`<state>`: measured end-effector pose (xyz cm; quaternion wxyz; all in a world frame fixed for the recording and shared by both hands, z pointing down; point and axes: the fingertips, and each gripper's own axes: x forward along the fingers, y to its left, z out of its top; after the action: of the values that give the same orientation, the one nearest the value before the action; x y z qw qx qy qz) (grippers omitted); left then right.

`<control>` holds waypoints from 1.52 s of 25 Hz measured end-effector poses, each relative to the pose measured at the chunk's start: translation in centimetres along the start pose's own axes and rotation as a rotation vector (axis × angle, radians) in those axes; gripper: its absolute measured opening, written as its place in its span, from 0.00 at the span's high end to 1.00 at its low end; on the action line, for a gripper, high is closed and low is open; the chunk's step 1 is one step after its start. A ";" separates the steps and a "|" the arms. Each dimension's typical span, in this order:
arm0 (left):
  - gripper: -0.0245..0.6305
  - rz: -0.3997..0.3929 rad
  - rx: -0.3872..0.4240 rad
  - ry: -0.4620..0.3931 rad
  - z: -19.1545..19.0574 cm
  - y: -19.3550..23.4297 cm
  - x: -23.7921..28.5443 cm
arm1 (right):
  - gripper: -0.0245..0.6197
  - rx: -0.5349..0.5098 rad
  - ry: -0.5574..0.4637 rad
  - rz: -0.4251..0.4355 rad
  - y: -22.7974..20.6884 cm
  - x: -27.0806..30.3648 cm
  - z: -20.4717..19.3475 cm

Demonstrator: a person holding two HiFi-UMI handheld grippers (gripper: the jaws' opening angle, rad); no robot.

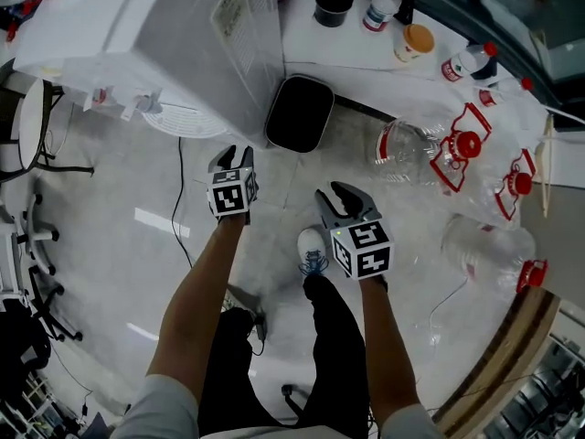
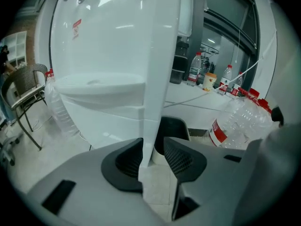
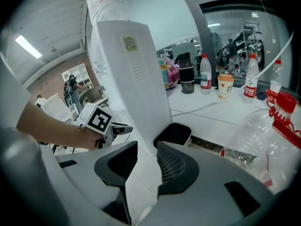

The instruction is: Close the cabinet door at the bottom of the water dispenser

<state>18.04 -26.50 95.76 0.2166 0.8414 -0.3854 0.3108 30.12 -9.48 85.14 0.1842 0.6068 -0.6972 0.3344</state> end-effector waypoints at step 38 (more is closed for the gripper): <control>0.93 0.156 0.257 -0.681 41.5 15.5 -73.4 | 0.92 -0.645 -0.491 0.146 38.3 -31.6 51.9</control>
<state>-16.71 -23.25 17.47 -0.0558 0.8850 -0.4561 0.0747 6.89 -20.89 18.08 0.1689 0.5288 -0.8306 -0.0439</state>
